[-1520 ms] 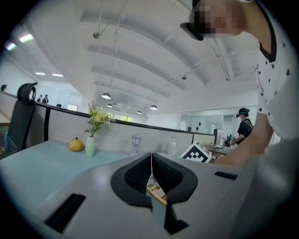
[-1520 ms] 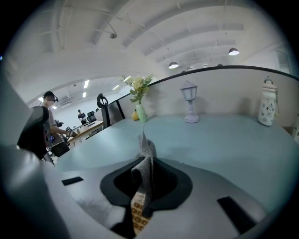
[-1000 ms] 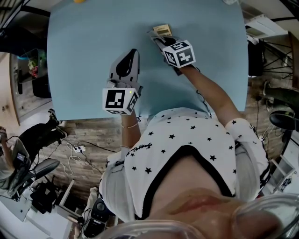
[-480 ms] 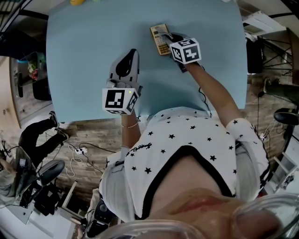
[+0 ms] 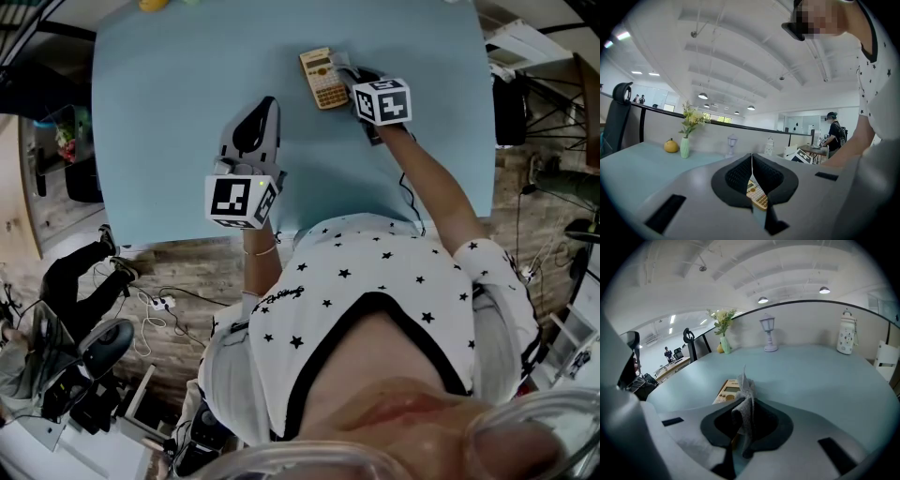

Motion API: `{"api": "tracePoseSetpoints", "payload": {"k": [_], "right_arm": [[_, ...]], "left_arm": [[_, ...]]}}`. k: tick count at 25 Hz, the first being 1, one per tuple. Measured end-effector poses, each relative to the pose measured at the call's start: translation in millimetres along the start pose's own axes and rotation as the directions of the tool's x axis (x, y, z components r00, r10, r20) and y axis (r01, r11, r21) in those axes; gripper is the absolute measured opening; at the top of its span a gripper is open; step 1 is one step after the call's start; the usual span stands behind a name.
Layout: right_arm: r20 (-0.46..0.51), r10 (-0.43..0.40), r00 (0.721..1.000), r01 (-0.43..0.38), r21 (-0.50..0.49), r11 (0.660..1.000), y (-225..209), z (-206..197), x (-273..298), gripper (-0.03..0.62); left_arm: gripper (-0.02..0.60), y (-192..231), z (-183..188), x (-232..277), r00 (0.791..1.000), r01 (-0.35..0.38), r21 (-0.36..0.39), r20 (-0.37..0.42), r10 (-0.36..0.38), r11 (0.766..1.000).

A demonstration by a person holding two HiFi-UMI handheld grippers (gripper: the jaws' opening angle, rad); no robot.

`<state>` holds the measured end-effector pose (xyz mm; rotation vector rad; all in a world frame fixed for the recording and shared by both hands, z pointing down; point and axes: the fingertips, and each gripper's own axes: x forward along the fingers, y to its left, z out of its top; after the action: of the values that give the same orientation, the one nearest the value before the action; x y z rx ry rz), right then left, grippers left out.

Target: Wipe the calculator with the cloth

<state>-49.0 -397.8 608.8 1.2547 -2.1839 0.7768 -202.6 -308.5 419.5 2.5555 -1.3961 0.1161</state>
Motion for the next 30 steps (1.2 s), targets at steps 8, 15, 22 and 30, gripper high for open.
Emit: {"api": "tracePoseSetpoints", "payload": {"k": [8, 15, 22, 30], "right_arm": [[0.037, 0.042, 0.998, -0.043, 0.021, 0.999, 14, 10, -6, 0.043], [0.020, 0.182, 0.983, -0.182, -0.005, 0.983, 72, 2, -11, 0.043], [-0.020, 0.229, 0.973, -0.229, -0.011, 0.973, 95, -18, -12, 0.043], [-0.002, 0.198, 0.980, -0.198, 0.031, 0.980, 80, -17, -15, 0.043]], "left_arm": [[0.029, 0, 0, -1, 1.000, -0.003, 0.001, 0.004, 0.003, 1.000], [0.029, -5, 1, 0, 1.000, 0.006, 0.005, 0.002, -0.006, 1.000], [0.029, -6, 3, -3, 1.000, 0.003, 0.011, -0.001, -0.003, 1.000], [0.029, -10, 4, 0, 1.000, 0.019, 0.017, -0.003, -0.019, 1.000]]}}
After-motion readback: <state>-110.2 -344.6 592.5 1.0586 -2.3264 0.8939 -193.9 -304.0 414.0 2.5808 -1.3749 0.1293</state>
